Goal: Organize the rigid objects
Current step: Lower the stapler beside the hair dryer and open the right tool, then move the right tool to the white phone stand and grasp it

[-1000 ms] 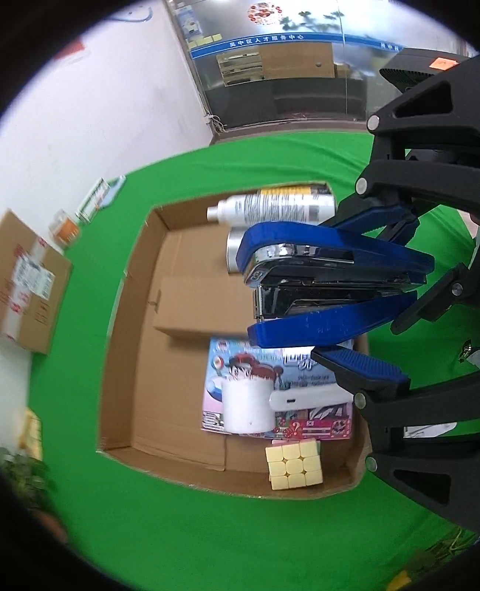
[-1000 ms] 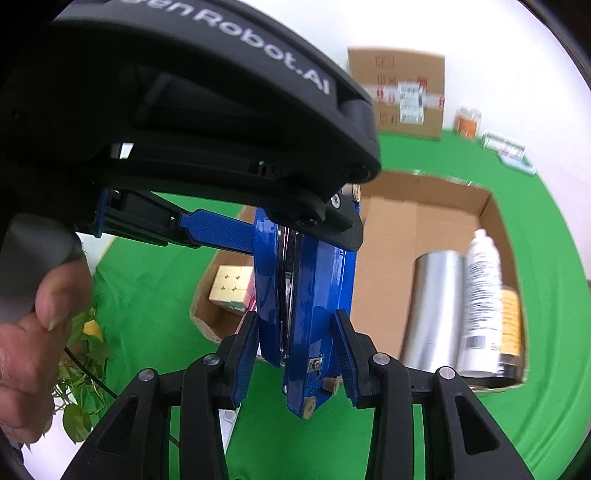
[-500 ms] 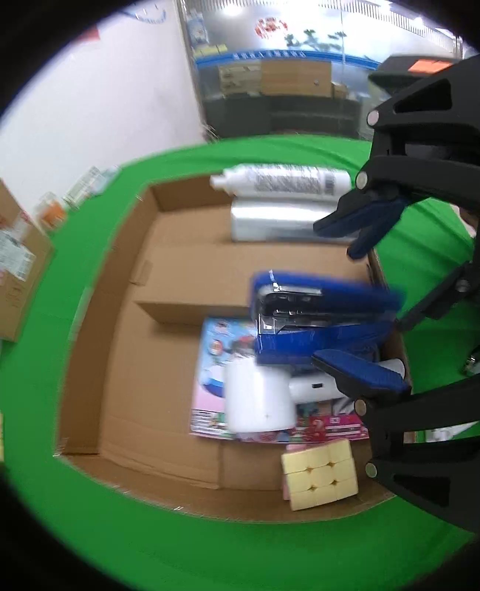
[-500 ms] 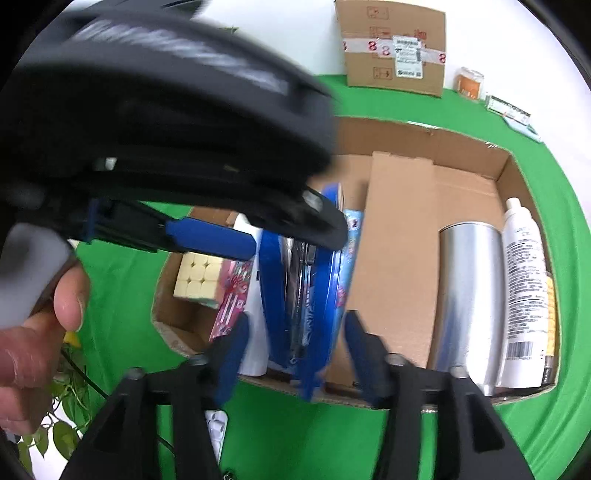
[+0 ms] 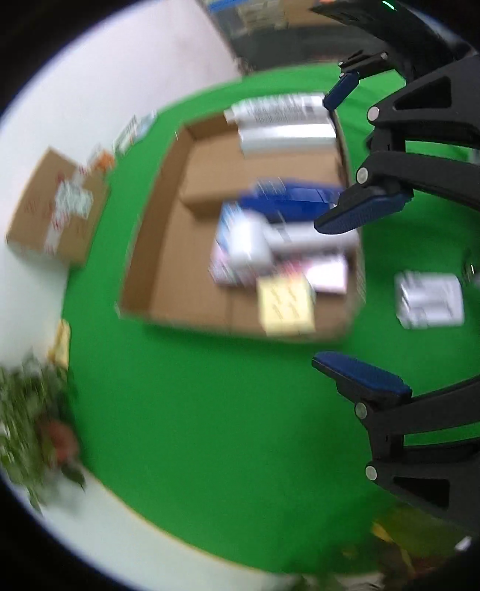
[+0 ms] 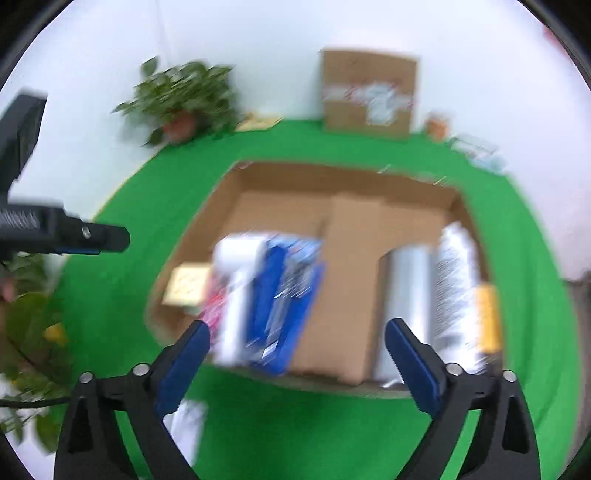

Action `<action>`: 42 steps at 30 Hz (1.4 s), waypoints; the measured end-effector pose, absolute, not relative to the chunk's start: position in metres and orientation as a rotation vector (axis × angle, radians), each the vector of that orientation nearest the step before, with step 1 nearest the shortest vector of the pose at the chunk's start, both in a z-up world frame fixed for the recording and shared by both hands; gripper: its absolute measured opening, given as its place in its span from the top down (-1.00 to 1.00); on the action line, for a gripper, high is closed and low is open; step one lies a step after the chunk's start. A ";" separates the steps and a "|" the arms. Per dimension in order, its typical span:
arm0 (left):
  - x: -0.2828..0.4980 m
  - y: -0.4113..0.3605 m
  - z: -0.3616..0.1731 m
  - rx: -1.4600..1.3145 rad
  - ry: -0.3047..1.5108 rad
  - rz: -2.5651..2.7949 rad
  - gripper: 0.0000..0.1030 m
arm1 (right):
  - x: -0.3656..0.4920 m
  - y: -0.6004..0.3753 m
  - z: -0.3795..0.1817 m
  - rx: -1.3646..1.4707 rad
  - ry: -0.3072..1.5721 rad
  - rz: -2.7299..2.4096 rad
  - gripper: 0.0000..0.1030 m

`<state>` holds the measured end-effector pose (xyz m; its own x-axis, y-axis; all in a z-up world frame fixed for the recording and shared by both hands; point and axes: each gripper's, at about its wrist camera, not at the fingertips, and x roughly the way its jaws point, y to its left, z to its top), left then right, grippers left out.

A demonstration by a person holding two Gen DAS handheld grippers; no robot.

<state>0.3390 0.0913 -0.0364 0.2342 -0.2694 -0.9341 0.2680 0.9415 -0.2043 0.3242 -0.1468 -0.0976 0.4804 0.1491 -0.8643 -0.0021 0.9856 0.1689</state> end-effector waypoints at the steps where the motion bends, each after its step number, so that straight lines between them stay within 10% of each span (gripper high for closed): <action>1: 0.333 0.103 -0.045 -0.014 1.304 -0.363 -0.28 | 0.324 -0.145 -0.101 0.202 1.130 0.165 -0.89; 12: 0.244 0.173 -0.132 -0.129 1.473 -0.333 -0.27 | 0.267 -0.049 -0.185 0.194 1.385 0.329 -0.89; 25: 0.225 0.220 -0.133 -0.246 1.393 -0.314 -0.27 | 0.228 0.014 -0.219 0.031 1.173 0.185 -0.89; 33: 0.218 0.226 -0.143 -0.233 1.437 -0.330 -0.27 | 0.208 0.033 -0.248 -0.070 1.206 0.167 -0.33; 42: 0.229 0.178 -0.174 -0.413 1.556 -0.557 -0.27 | 0.179 -0.020 -0.242 -0.036 1.230 0.144 -0.23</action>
<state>0.2286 0.1782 -0.1738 -0.0661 -0.5744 -0.8159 0.0734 0.8127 -0.5781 0.1790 -0.0202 -0.2422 0.3267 0.0906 -0.9408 -0.1292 0.9903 0.0505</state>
